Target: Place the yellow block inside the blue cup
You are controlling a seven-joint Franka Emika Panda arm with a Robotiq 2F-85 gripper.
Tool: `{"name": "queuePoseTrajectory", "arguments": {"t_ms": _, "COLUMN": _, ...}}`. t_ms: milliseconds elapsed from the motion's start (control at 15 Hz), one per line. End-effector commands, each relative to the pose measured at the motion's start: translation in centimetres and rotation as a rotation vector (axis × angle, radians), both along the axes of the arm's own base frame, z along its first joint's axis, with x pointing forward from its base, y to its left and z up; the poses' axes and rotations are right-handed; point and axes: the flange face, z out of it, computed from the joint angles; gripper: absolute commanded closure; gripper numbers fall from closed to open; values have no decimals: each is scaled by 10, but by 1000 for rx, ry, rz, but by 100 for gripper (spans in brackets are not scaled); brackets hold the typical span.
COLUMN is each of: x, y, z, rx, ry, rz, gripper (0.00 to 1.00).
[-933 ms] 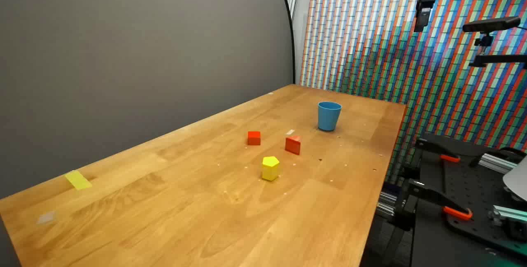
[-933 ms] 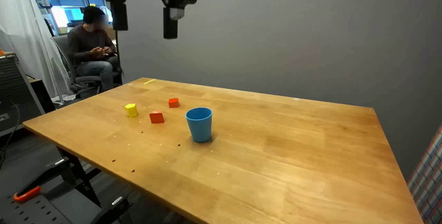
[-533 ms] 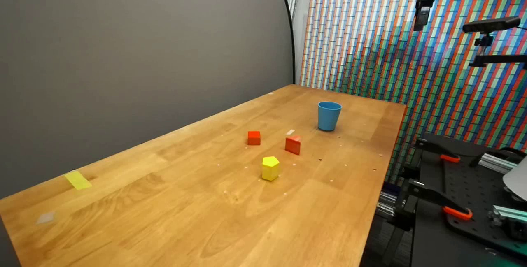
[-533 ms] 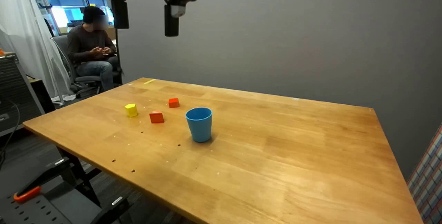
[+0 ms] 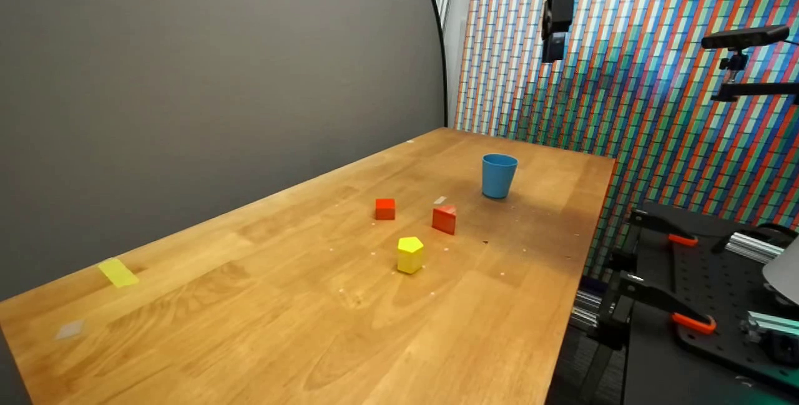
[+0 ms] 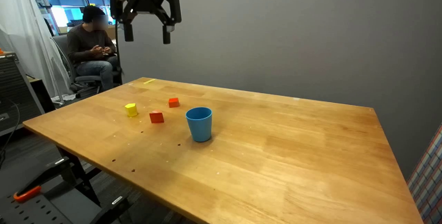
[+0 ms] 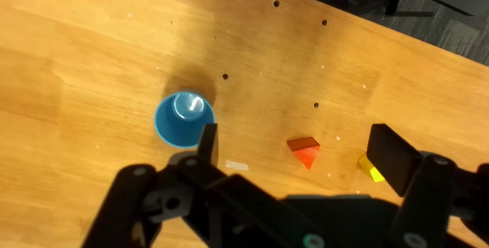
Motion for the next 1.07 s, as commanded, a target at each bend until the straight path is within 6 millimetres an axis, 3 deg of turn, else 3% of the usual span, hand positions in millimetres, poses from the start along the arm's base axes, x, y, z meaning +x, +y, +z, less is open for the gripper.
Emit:
{"name": "queuePoseTrajectory", "arguments": {"t_ms": 0, "x": 64, "y": 54, "z": -38, "rx": 13, "ry": 26, "rz": 62, "gripper": 0}}
{"name": "queuePoseTrajectory", "arguments": {"t_ms": 400, "x": 130, "y": 144, "z": -131, "rx": 91, "ry": 95, "rz": 152, "gripper": 0}}
{"name": "queuePoseTrajectory", "arguments": {"t_ms": 667, "x": 138, "y": 196, "z": -184, "rx": 99, "ry": 150, "rz": 218, "gripper": 0}}
{"name": "queuePoseTrajectory", "arguments": {"t_ms": 1000, "x": 127, "y": 244, "z": -243, "rx": 132, "ry": 239, "rz": 216, "gripper": 0}}
